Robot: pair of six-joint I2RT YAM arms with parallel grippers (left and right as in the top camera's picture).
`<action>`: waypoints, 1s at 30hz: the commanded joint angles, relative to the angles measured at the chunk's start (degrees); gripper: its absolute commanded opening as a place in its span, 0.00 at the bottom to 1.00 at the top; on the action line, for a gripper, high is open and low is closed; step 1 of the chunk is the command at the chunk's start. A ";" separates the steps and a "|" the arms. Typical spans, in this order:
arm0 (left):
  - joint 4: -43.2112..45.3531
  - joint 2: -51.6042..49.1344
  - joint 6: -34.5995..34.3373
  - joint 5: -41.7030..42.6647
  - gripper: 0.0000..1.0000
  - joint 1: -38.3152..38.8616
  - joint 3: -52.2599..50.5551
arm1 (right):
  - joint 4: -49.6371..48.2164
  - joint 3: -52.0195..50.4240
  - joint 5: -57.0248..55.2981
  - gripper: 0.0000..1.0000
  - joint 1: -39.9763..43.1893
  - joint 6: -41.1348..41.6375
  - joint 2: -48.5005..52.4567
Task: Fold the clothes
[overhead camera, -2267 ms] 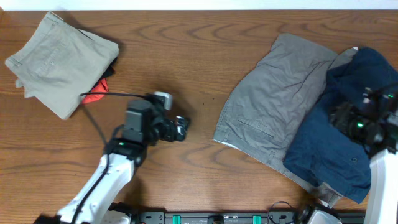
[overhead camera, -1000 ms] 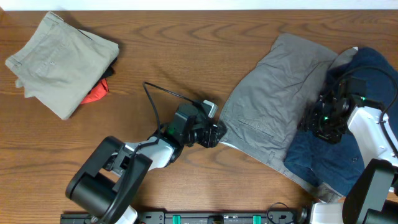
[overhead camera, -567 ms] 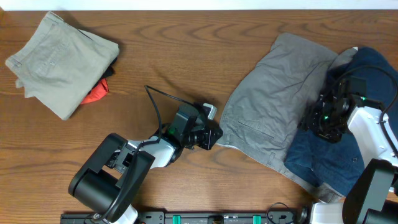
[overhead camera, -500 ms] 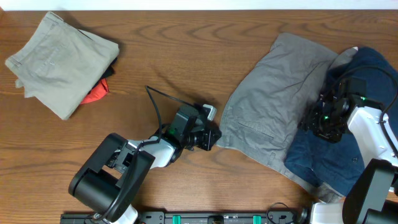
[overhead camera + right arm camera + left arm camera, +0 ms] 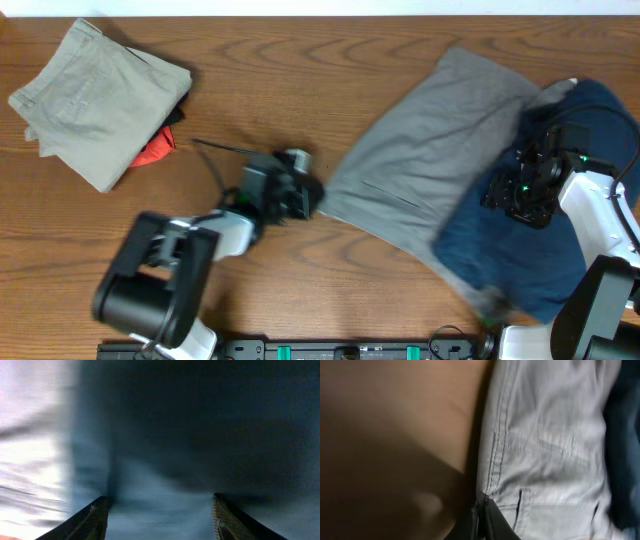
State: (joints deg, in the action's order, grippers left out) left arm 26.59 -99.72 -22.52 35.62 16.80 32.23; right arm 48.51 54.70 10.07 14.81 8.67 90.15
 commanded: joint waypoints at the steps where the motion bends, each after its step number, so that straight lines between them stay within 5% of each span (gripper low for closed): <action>1: -1.31 4.92 0.26 -1.70 0.06 -9.05 2.91 | -0.17 0.66 -2.38 0.64 -0.42 -0.59 0.20; 6: -1.81 10.08 0.13 -1.73 0.06 -18.47 5.53 | -1.29 0.68 -0.52 0.66 -0.44 -0.66 0.20; 13: -9.38 11.32 3.08 -1.86 0.06 -18.64 5.62 | -6.56 0.68 22.97 0.70 -4.61 -7.63 0.17; 19: -14.40 10.93 3.61 -11.10 0.06 -17.31 5.62 | -13.07 0.68 8.39 0.93 -14.21 -0.04 0.44; 30: -16.26 10.93 3.61 -14.71 0.06 -17.35 5.62 | -25.55 0.68 -4.00 0.99 -26.93 8.70 7.91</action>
State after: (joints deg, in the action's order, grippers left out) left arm 10.48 -88.40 -19.62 22.55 -0.58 37.54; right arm 24.49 54.70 12.56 -9.87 13.65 95.44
